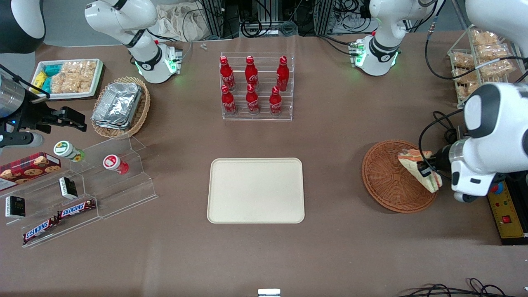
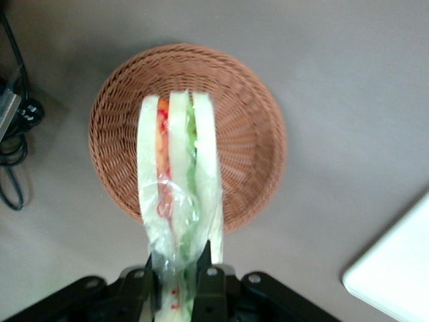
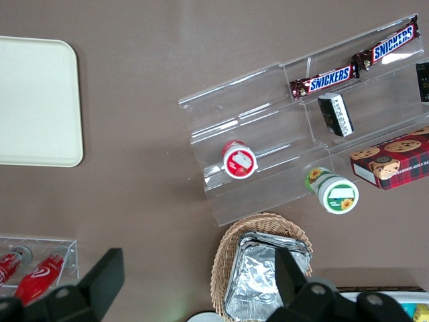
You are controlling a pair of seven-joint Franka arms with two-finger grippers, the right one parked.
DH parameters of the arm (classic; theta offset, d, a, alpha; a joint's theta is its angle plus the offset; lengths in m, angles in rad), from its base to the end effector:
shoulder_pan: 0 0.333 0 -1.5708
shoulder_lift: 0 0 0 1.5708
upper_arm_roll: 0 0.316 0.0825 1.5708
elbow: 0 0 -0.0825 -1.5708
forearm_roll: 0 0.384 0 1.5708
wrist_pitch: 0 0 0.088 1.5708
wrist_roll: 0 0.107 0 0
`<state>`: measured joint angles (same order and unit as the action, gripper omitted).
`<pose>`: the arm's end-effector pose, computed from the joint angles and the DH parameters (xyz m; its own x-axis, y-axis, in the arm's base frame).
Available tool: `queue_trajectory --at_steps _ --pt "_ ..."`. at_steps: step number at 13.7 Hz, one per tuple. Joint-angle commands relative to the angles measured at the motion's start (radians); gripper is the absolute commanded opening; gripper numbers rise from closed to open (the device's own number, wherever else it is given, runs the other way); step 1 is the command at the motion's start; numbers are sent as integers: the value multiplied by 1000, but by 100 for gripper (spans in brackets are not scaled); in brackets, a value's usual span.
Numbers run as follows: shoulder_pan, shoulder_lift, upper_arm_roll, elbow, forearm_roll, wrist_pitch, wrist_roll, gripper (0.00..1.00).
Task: Place sandwich from basket to tray
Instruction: 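Close the left gripper on the sandwich and lift it from the basket, then carry the sandwich with the left gripper over the cream tray and lower it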
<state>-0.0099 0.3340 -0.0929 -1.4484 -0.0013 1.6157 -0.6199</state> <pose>0.6405 -0.0583 0.4852 0.8551 0.4956 -0.1523 0.4909 -0.8684 -0.0698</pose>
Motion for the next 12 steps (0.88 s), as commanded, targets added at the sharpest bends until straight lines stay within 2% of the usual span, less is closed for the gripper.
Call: queue_trajectory --at_steps 1,3,5,7,9,12 --pt "-2 17 -66 83 9 -50 6 0" --pt "-2 37 -180 106 12 -24 32 0" --pt "-22 71 -272 99 17 67 144 0" --pt "-114 147 -281 102 36 186 160 0" --pt "-201 215 -281 105 108 278 149 0" --pt "-252 337 -278 108 121 409 147 0"
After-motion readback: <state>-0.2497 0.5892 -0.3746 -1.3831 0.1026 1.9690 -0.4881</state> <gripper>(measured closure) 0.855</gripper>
